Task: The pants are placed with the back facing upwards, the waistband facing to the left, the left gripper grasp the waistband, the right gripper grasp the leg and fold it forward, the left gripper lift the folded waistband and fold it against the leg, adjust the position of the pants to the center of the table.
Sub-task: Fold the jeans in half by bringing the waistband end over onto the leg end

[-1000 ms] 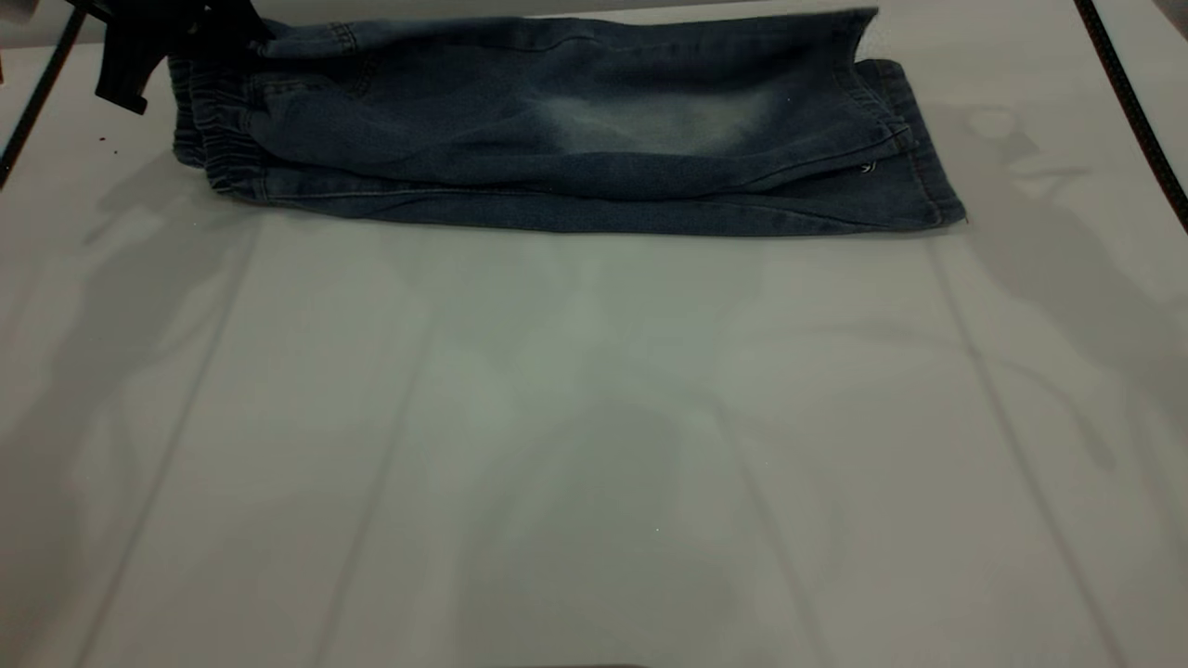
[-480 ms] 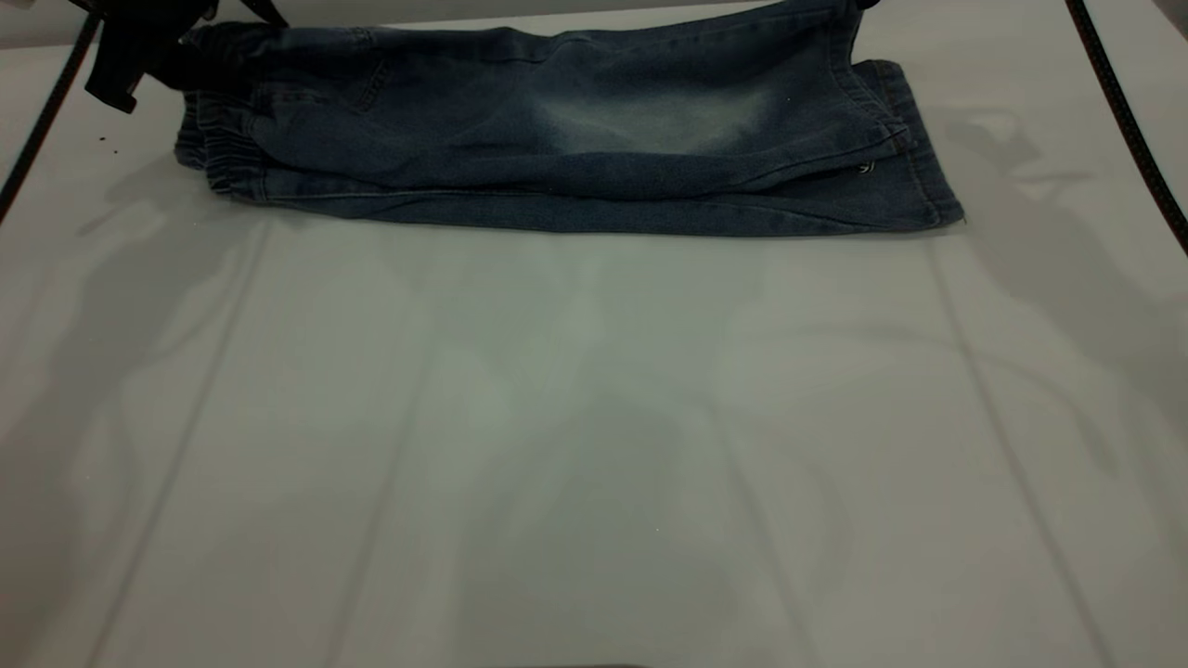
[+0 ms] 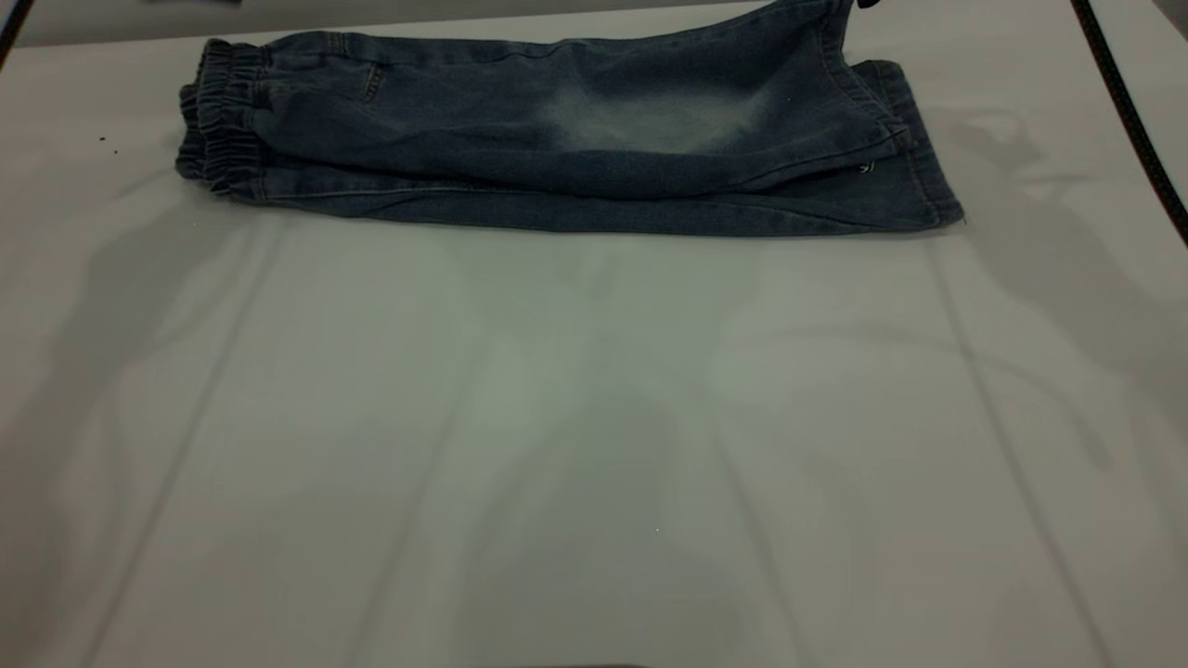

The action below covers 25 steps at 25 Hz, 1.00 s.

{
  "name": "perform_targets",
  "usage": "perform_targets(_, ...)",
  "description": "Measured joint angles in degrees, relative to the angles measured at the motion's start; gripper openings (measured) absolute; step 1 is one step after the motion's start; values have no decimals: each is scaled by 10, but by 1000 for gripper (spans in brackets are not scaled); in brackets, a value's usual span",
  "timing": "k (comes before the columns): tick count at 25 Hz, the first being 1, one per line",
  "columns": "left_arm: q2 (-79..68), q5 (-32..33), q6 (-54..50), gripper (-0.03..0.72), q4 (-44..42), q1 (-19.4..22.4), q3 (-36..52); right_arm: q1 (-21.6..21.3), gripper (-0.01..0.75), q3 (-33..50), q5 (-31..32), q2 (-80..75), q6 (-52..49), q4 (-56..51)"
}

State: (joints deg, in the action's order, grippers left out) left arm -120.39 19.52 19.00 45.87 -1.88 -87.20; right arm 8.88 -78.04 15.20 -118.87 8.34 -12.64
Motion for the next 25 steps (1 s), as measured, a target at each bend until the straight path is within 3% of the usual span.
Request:
perform_targets(5,4,164,62,548,-24,32,-58,15,501,0,57,5,18,1)
perform_targets(11,4,288,59,549,-164,86,-103,64,501,-7,93,5,30,0)
perform_targets(16,-1,304,58,549,-256,89,-104,93,501,-42,124,5,30,-7)
perform_targets(25,-81,217,58,549,-265,89,-104,128,501,-73,135,5,32,-36)
